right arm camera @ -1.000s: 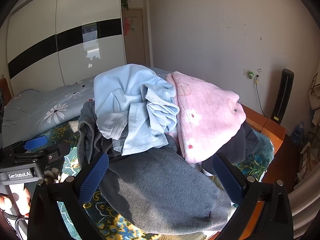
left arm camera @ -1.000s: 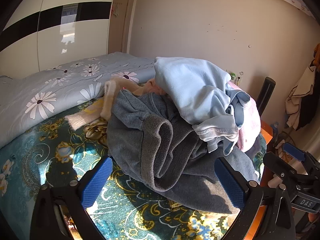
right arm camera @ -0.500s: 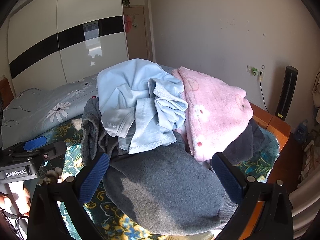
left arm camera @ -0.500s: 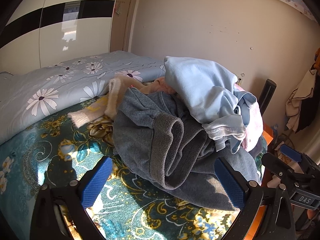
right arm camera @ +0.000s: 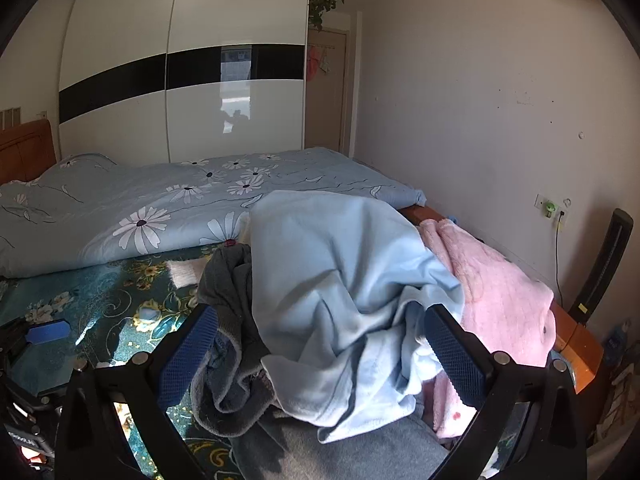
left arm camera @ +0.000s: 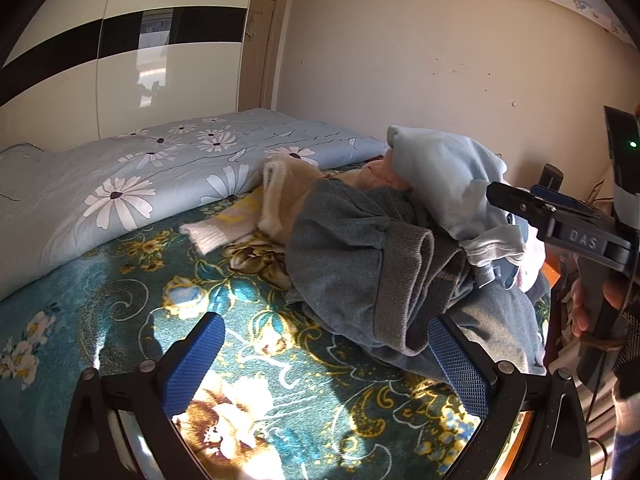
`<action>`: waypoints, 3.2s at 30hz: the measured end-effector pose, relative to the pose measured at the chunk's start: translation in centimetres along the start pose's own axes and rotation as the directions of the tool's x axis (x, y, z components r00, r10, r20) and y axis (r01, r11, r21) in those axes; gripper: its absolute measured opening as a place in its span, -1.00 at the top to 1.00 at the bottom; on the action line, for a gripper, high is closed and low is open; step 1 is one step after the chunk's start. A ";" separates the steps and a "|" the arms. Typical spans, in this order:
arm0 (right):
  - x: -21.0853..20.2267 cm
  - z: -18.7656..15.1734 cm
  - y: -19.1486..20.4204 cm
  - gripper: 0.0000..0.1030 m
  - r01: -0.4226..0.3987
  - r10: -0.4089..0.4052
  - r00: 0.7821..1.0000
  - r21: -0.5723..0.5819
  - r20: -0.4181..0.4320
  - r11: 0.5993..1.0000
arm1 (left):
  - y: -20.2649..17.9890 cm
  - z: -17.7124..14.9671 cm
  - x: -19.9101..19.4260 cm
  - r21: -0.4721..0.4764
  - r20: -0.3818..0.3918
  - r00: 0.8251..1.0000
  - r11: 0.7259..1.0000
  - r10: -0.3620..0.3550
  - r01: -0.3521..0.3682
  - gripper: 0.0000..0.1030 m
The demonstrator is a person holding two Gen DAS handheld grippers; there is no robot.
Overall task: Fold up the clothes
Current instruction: 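Grasp the light-blue t-shirt with the right gripper and lift it from the pile, then carry the light-blue t-shirt with the right gripper onto the open blanket, then grasp the t-shirt hem with the left gripper while the right gripper holds another edge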
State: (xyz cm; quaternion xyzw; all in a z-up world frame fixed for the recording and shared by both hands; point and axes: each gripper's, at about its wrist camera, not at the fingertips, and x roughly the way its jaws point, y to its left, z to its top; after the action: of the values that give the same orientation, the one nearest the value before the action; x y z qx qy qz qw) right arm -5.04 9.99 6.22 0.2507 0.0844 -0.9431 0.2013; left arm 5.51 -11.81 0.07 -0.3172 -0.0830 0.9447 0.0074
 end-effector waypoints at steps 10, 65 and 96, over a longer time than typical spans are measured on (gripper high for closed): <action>7.9 -0.3 1.1 -0.52 0.179 -0.185 0.971 -0.055 -0.151 0.982 | 7.3 -2.8 -1.9 -0.081 -0.012 0.999 0.995 0.052 -0.053 -1.00; -8.4 -13.3 49.2 0.12 -0.818 0.692 0.543 -0.114 -0.476 0.564 | 27.0 -30.1 -33.6 -0.558 -0.122 0.880 0.701 0.459 -0.444 -1.00; -2.9 -17.0 50.0 0.81 -0.829 0.654 0.496 -0.085 -0.572 0.553 | 29.0 -30.4 -26.4 -0.578 -0.199 0.894 0.689 0.402 -0.438 0.25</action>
State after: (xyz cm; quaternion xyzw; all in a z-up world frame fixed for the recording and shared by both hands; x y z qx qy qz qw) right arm 25.79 -29.81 -9.91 0.4453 0.1787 -0.6334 0.6071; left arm 45.98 -37.54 -12.66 -0.3395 -0.3072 0.8337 -0.3088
